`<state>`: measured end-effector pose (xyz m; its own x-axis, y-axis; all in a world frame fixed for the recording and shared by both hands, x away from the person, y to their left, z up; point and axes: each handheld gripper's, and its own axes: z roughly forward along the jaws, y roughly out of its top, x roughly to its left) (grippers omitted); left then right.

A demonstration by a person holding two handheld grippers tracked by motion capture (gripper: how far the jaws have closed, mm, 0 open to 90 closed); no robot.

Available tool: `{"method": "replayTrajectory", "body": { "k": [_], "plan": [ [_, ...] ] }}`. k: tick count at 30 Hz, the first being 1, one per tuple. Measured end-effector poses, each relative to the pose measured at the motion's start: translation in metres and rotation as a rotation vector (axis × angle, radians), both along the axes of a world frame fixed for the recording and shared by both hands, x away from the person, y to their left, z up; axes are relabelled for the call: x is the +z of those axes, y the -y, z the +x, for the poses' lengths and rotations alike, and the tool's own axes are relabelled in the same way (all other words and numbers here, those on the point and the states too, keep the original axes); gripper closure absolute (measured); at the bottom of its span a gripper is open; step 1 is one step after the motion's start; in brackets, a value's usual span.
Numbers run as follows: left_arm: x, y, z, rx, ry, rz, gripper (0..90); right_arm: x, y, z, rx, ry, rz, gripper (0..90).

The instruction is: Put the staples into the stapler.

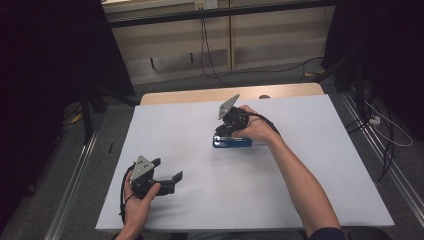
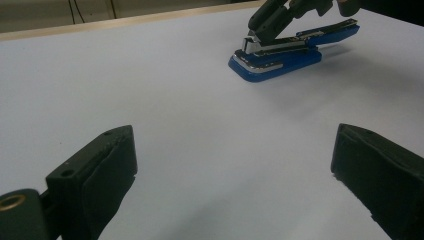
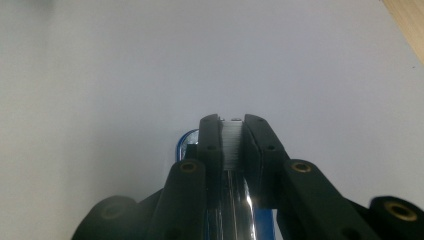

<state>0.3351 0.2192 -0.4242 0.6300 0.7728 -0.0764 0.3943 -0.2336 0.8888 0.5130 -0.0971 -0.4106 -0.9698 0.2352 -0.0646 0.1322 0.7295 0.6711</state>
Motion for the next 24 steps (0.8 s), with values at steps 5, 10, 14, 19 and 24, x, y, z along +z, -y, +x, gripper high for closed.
{"method": "replayTrajectory", "body": {
  "k": [5, 10, 14, 19, 24],
  "plan": [
    [-0.0002, 0.0008, 0.0000, -0.007, -0.001, 0.004, 4.7, -0.0014, 0.0015, 0.0007, 0.004, 0.012, -0.010, 79.5],
    [0.0001, 0.0003, -0.0001, -0.004, 0.001, 0.000, 4.7, -0.0031, 0.0016, 0.0010, 0.023, 0.022, -0.017, 79.5],
    [-0.0002, 0.0006, 0.0001, -0.008, 0.000, 0.003, 4.7, -0.0038, 0.0040, 0.0019, 0.029, 0.030, -0.016, 79.5],
    [-0.0003, 0.0006, -0.0002, -0.008, -0.002, 0.004, 4.7, -0.0039, 0.0049, 0.0019, 0.031, 0.022, -0.014, 79.5],
    [-0.0004, 0.0009, -0.0002, -0.007, -0.002, 0.004, 4.7, -0.0022, 0.0043, 0.0009, 0.034, 0.022, -0.007, 79.5]
  ]
}}
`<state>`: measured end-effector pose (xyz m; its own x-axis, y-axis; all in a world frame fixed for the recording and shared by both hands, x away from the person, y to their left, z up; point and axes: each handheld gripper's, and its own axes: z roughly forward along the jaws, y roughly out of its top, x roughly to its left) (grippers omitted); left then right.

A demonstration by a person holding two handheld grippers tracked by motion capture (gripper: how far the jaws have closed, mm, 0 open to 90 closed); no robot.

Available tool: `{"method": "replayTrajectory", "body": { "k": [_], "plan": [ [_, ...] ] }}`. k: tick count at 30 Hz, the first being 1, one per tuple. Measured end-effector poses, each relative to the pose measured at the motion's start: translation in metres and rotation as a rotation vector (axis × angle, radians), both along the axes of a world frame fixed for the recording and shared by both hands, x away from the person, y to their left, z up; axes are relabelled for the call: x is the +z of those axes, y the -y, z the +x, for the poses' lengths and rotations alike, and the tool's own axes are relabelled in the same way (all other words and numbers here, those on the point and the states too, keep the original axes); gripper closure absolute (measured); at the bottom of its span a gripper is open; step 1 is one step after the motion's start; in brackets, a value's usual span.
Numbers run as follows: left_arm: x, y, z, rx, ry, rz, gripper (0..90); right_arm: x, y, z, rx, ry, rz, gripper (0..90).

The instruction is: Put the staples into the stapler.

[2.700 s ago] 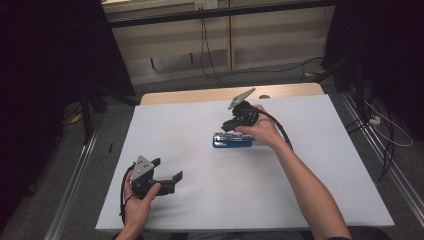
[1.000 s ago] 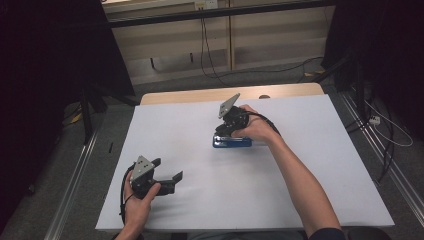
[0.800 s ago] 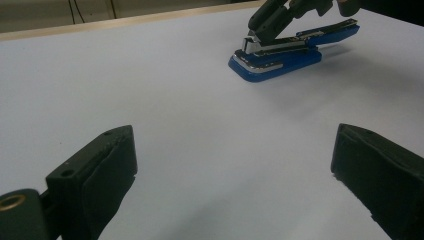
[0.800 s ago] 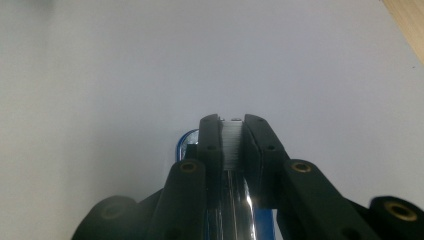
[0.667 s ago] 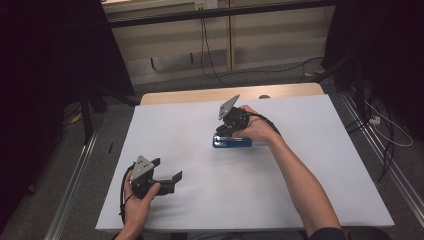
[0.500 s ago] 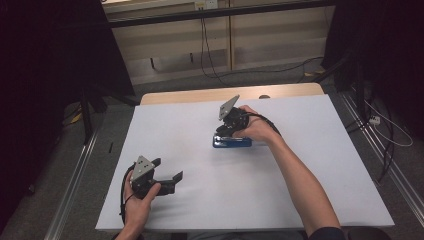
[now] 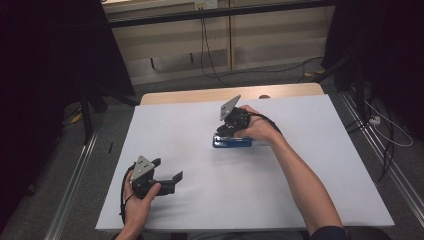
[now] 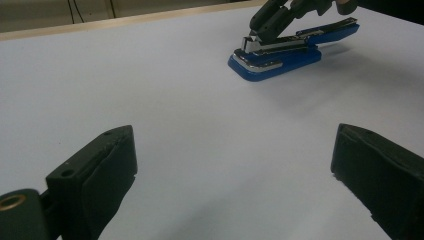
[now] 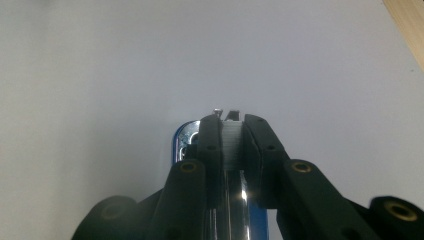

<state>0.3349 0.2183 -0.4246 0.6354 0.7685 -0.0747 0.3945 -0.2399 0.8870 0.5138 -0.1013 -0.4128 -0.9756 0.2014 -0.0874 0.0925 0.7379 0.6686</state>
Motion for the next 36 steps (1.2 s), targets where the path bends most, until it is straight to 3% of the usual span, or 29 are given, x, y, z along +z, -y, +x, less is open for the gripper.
{"method": "replayTrajectory", "body": {
  "k": [21, 28, 36],
  "plan": [
    [-0.0006, 0.0006, 0.0006, -0.005, -0.003, 0.003, 4.7, -0.0018, -0.0032, 0.0018, 0.012, -0.007, -0.003, 77.6],
    [-0.0008, 0.0007, 0.0005, -0.003, -0.005, 0.000, 4.7, -0.0034, -0.0039, 0.0024, -0.012, -0.009, 0.000, 70.8],
    [-0.0008, 0.0003, 0.0010, -0.006, -0.005, 0.005, 4.7, -0.0003, 0.0032, 0.0024, -0.090, -0.023, 0.036, 60.1]
  ]
}}
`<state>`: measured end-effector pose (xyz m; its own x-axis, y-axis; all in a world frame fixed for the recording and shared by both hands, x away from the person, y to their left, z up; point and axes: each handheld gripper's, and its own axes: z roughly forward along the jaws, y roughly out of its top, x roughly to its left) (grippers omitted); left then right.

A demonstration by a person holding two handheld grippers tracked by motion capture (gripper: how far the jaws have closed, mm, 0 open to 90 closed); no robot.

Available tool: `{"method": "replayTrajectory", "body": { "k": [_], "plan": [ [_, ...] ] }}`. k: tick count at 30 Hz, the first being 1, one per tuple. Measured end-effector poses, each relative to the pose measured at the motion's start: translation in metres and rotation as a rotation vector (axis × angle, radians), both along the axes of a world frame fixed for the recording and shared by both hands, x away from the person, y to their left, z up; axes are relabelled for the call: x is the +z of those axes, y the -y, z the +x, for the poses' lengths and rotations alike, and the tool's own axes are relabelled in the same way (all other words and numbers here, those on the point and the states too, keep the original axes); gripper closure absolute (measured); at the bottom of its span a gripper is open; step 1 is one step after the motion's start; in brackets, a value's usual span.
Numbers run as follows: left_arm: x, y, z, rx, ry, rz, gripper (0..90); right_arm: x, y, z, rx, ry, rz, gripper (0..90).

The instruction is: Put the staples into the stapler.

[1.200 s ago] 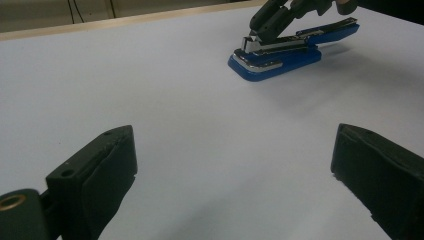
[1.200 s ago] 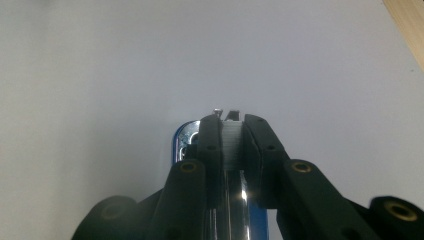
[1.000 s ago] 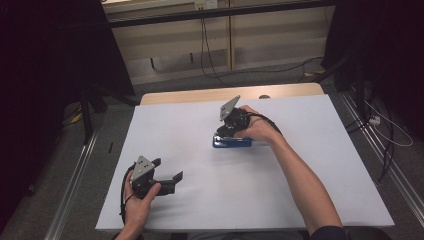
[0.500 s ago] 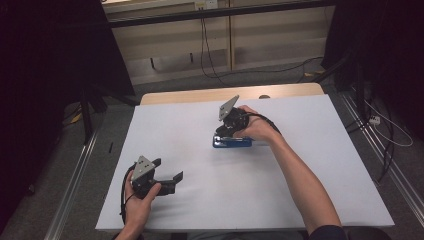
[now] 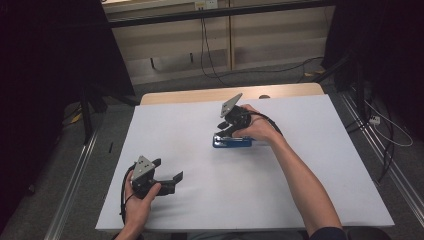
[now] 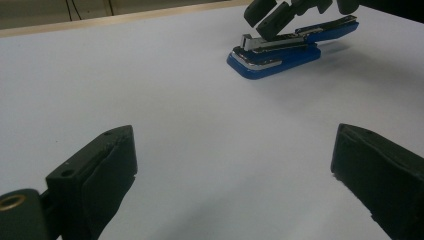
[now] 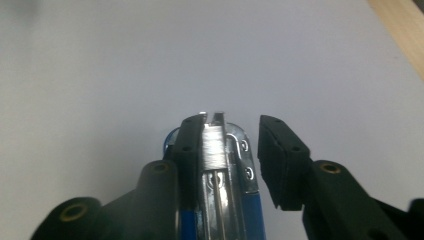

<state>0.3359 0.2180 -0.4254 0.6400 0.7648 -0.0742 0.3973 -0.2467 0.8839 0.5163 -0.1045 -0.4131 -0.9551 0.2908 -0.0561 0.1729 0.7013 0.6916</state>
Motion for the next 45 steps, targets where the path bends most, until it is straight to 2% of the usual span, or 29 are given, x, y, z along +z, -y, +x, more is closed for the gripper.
{"method": "replayTrajectory", "body": {
  "k": [3, 7, 12, 17, 23, 27, 33, 36, 42, 45],
  "plan": [
    [0.000, 0.001, 0.000, 0.001, -0.002, -0.001, 4.7, 0.000, 0.003, 0.000, -0.048, -0.011, 0.038, 55.6],
    [0.000, 0.000, 0.000, 0.002, -0.004, 0.003, 4.7, -0.001, 0.006, -0.001, -0.127, -0.026, 0.062, 38.9],
    [0.000, 0.001, 0.000, 0.000, -0.004, 0.002, 4.7, 0.001, 0.011, -0.004, -0.217, -0.038, 0.106, 26.2],
    [0.000, 0.001, 0.000, -0.004, -0.005, 0.002, 4.7, 0.001, 0.014, -0.007, -0.266, -0.050, 0.120, 14.3],
    [0.000, 0.000, 0.000, 0.000, -0.003, -0.002, 4.7, 0.000, 0.015, -0.012, -0.309, -0.052, 0.152, 9.2],
    [0.000, 0.000, 0.000, 0.002, -0.003, 0.000, 4.7, -0.002, 0.016, -0.015, -0.319, -0.042, 0.148, 6.1],
    [0.000, 0.000, 0.001, 0.003, -0.006, 0.002, 4.7, 0.001, 0.021, -0.021, -0.383, -0.021, 0.186, 6.2],
    [0.000, 0.000, 0.001, 0.004, -0.006, 0.003, 4.7, 0.002, 0.024, -0.024, -0.422, 0.014, 0.167, 6.6],
    [0.000, 0.000, 0.001, 0.006, -0.006, 0.002, 4.7, 0.005, 0.031, -0.029, -0.450, 0.017, 0.181, 6.8],
    [0.000, -0.001, 0.001, 0.008, -0.007, -0.002, 4.7, 0.006, 0.034, -0.033, -0.473, 0.036, 0.184, 7.0]
  ]
}}
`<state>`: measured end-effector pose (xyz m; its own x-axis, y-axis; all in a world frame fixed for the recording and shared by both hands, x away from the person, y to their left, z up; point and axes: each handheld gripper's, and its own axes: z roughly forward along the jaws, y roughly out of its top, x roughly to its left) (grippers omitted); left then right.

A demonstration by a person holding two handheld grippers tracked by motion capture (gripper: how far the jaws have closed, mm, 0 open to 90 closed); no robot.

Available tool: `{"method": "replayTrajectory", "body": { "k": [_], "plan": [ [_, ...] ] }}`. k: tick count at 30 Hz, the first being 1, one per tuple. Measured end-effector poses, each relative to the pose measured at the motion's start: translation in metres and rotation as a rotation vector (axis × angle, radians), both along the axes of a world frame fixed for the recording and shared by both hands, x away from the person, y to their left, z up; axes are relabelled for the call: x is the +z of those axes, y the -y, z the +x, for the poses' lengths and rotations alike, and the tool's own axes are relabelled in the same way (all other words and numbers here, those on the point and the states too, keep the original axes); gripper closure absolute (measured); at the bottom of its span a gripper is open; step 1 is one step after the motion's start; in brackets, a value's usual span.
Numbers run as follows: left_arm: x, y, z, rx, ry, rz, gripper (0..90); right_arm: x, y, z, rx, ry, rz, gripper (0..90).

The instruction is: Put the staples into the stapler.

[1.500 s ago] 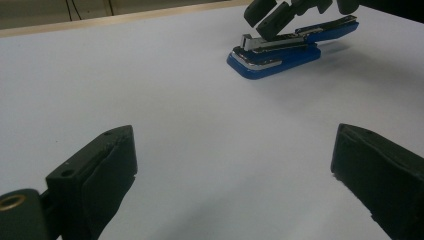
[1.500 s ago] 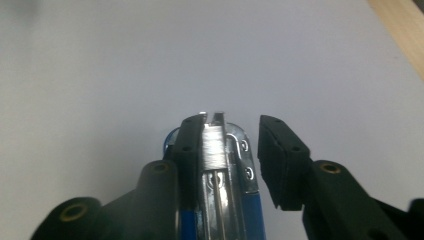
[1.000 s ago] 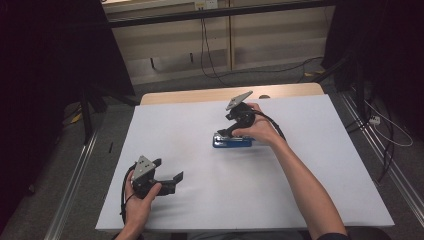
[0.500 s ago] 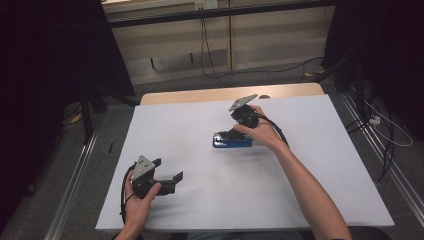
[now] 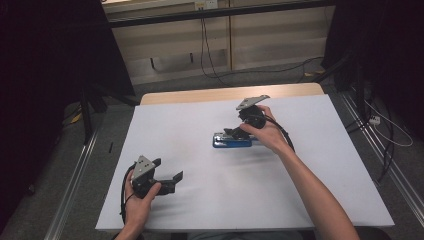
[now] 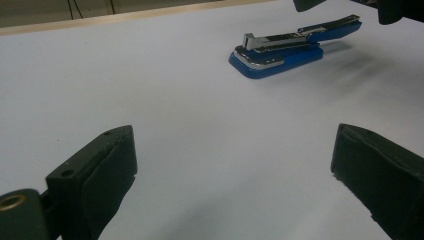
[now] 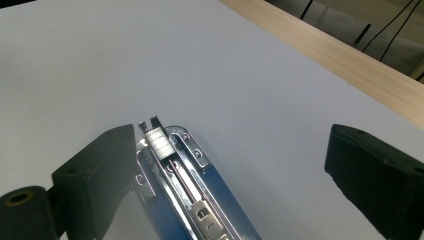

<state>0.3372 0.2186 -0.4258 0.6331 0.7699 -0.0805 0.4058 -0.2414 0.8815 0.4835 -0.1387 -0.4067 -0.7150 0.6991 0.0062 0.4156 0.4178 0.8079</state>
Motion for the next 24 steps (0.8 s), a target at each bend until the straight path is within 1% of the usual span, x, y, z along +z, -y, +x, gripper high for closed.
{"method": "replayTrajectory", "body": {
  "k": [2, 4, 8, 10, 11, 13, 15, 20, 24],
  "plan": [
    [0.000, 0.000, 0.000, 0.004, -0.002, -0.004, 4.7, 0.001, 0.002, -0.002, -0.041, 0.016, -0.022, 7.3],
    [0.000, 0.000, 0.000, 0.003, 0.000, 0.000, 4.7, 0.001, 0.005, -0.005, -0.058, 0.016, -0.019, 7.9],
    [0.001, 0.000, -0.001, -0.003, 0.010, -0.003, 4.7, 0.002, 0.012, -0.013, -0.108, 0.051, -0.017, 7.9],
    [0.001, 0.000, -0.001, -0.003, 0.010, -0.003, 4.7, 0.002, 0.015, -0.016, -0.121, 0.065, -0.028, 7.9],
    [0.001, 0.000, -0.001, -0.005, 0.007, 0.004, 4.7, 0.002, 0.017, -0.018, -0.126, 0.070, -0.027, 7.9],
    [0.000, 0.000, 0.000, -0.003, 0.002, 0.003, 4.7, 0.002, 0.021, -0.022, -0.141, 0.080, -0.006, 7.9],
    [0.000, 0.001, 0.000, 0.002, -0.001, -0.005, 4.7, 0.003, 0.025, -0.027, -0.156, 0.092, 0.006, 7.9],
    [0.000, 0.000, 0.000, -0.002, -0.001, 0.003, 4.7, 0.001, 0.036, -0.037, -0.199, 0.104, 0.012, 7.2],
    [0.000, -0.001, 0.000, 0.003, -0.005, -0.003, 4.7, 0.000, 0.044, -0.044, -0.221, 0.107, 0.007, 6.6]
  ]
}}
